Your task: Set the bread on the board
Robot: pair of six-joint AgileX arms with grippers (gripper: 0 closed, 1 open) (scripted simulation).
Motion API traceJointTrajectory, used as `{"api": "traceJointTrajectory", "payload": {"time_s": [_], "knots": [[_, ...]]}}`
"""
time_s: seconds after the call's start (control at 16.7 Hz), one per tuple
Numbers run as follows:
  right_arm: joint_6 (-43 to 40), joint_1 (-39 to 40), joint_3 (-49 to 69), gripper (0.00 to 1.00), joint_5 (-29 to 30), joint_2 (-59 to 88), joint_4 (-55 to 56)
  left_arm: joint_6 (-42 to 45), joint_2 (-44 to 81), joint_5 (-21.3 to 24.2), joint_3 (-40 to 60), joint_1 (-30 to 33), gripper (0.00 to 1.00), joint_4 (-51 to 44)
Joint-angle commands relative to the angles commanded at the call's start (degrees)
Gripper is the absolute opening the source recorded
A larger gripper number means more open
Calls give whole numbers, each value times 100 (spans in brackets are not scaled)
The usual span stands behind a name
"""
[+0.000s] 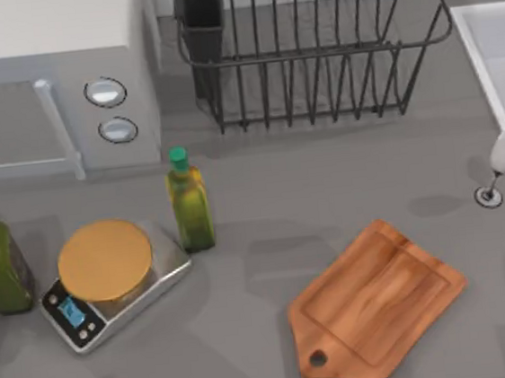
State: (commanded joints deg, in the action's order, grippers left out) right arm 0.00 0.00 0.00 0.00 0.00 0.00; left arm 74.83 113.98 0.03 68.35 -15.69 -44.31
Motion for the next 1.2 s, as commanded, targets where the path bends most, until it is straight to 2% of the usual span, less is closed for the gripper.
{"api": "traceJointTrajectory", "payload": {"time_s": [0.66, 1.2], "knots": [[0, 0, 0, 100, 0, 0, 0, 0, 0, 0, 0, 0, 2, 0], [0, 0, 0, 100, 0, 0, 0, -27, -94, -15, -7, -31, 0, -97]]}}
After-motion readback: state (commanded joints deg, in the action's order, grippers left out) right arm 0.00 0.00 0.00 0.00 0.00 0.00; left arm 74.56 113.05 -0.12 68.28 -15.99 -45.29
